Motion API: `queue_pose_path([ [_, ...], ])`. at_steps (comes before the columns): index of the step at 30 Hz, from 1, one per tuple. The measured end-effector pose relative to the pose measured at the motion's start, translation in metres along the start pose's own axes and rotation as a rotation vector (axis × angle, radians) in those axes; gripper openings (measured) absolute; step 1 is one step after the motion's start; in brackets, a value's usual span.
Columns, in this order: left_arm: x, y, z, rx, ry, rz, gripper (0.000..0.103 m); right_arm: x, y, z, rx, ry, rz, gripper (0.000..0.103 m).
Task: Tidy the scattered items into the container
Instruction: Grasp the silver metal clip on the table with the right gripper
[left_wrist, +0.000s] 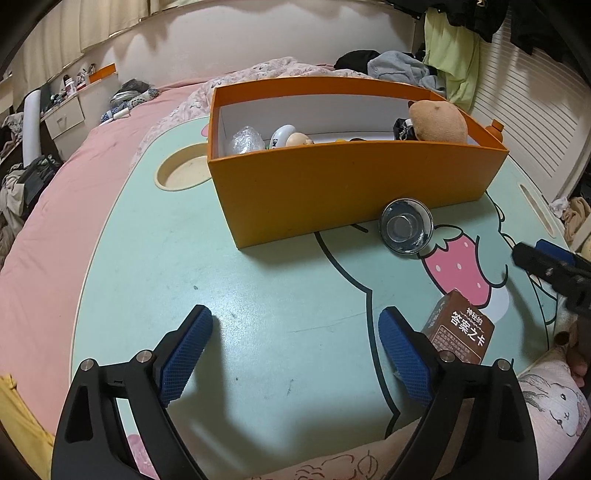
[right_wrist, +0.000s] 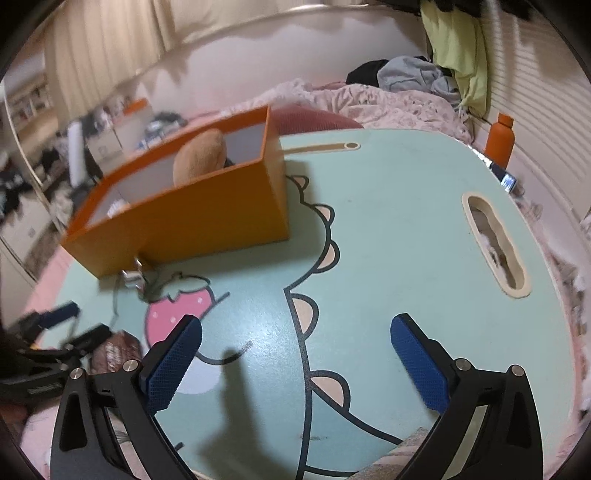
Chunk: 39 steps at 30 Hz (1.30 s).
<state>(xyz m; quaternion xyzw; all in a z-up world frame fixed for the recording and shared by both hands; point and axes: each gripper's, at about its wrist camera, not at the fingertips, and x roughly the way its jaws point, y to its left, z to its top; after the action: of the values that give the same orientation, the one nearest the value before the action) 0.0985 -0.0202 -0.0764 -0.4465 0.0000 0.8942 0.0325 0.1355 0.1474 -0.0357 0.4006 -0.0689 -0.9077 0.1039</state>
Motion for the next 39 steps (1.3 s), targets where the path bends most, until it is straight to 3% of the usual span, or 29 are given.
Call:
queue_pose_path([
  [5,0.0,0.0,0.0,0.0,-0.001,0.0,0.092,-0.012,-0.009,0.002,0.065,-0.053,0.101,0.102],
  [10,0.001,0.0,0.001,-0.001,-0.002,-0.002,0.092,-0.014,0.024,0.005,-0.076,-0.034,0.135,0.098],
  [16,0.001,-0.001,0.002,-0.002,-0.002,-0.003,0.092,0.008,0.079,0.022,-0.239,0.054,0.218,0.078],
  [23,-0.001,-0.001,0.002,-0.003,-0.004,-0.004,0.092,0.046,0.122,0.038,-0.297,0.158,0.265,0.076],
  [25,-0.001,-0.001,0.002,-0.004,-0.004,-0.004,0.092,0.057,0.127,0.039,-0.3,0.19,0.263,0.064],
  [29,-0.001,-0.001,0.003,-0.005,-0.005,-0.004,0.092,0.068,0.127,0.04,-0.285,0.223,0.273,0.03],
  [34,-0.001,-0.001,0.002,-0.005,-0.004,-0.004,0.092,0.053,0.113,0.036,-0.234,0.168,0.307,0.031],
  [39,-0.001,-0.001,0.002,-0.006,-0.005,-0.004,0.092,0.026,0.081,0.031,-0.179,0.119,0.273,0.031],
])
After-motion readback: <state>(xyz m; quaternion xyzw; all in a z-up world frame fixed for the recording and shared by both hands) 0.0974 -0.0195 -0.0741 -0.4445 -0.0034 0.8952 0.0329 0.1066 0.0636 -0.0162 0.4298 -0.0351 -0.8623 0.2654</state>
